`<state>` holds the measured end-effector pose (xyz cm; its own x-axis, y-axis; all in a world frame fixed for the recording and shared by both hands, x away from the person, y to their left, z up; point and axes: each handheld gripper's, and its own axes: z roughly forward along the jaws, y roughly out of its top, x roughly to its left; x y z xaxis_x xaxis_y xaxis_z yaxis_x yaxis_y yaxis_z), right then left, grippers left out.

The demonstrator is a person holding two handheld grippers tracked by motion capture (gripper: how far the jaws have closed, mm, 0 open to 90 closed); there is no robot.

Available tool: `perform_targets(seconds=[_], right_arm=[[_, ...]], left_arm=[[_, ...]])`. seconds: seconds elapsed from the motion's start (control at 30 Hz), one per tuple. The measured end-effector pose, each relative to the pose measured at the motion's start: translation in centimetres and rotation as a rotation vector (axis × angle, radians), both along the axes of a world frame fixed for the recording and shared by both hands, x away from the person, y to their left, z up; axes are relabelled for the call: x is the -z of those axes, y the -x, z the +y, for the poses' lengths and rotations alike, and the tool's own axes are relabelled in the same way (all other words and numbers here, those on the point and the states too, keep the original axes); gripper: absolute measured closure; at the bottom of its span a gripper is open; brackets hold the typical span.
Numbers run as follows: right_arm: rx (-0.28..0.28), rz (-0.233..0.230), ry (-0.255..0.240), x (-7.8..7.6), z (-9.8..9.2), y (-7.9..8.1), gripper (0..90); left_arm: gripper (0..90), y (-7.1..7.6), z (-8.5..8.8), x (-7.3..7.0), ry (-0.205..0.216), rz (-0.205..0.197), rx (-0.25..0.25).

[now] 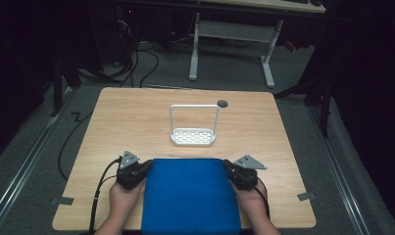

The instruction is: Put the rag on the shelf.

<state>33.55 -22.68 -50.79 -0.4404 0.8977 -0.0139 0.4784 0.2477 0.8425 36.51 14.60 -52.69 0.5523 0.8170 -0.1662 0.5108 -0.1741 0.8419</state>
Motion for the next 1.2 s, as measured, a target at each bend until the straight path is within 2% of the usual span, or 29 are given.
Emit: perform_targets(seconds=[0.17, 0.2, 0.23, 0.3, 0.33, 0.37, 0.43, 0.57, 0.6, 0.63, 0.67, 0.73, 0.93, 1.13, 1.2], right_arm=[[-0.007, -0.051, -0.010, -0.7, 0.3, 0.3, 87.6], [-0.007, -0.051, -0.010, -0.7, 0.3, 0.3, 87.6], [-0.006, -0.088, -0.020, -1.1, 0.4, 0.5, 87.6], [-0.001, -0.115, -0.034, -1.5, 0.4, 0.8, 87.6], [-0.001, -0.115, -0.034, -1.5, 0.4, 0.8, 87.6], [-0.004, -0.148, -0.047, -2.1, 0.4, 1.0, 87.6], [-0.004, -0.160, -0.050, -2.3, 0.5, 1.1, 87.6], [-0.022, -0.210, -0.065, -3.3, 0.8, 1.6, 87.9], [-0.022, -0.210, -0.065, -3.3, 0.8, 1.6, 87.9], [-0.030, -0.226, -0.076, -3.8, 0.9, 1.9, 87.9], [-0.030, -0.226, -0.076, -3.8, 0.9, 1.9, 87.9], [-0.041, -0.255, -0.074, -4.4, 1.2, 2.3, 87.9], [-0.050, -0.298, -0.077, -5.4, 1.4, 2.9, 87.9], [-0.044, -0.334, -0.110, -6.7, 1.2, 3.2, 87.9], [-0.044, -0.340, -0.105, -6.9, 1.1, 3.2, 88.0]], left_arm=[[87.2, 0.9, 0.4, -1.2, 0.018, -0.082, -0.054], [87.1, 0.9, 0.4, -1.2, 0.018, -0.082, -0.054], [87.2, 1.2, 0.6, -1.7, 0.026, -0.111, -0.078], [87.2, 1.6, 0.9, -2.2, 0.039, -0.145, -0.105], [87.2, 1.6, 0.9, -2.2, 0.039, -0.145, -0.105], [87.2, 1.8, 0.9, -2.5, 0.049, -0.159, -0.119], [87.2, 2.2, 0.9, -3.0, 0.068, -0.192, -0.138], [87.2, 3.3, 0.4, -4.2, 0.088, -0.254, -0.141], [87.3, 3.3, 0.4, -4.2, 0.088, -0.254, -0.141], [87.3, 3.7, 0.2, -4.6, 0.086, -0.279, -0.142], [87.3, 3.7, 0.2, -4.6, 0.086, -0.279, -0.142], [87.3, 4.4, -0.1, -5.5, 0.097, -0.321, -0.138], [87.3, 5.2, -0.6, -6.6, 0.100, -0.370, -0.133], [87.3, 5.1, -0.7, -7.5, 0.115, -0.382, -0.131], [87.4, 4.9, -0.6, -7.9, 0.120, -0.389, -0.134]])
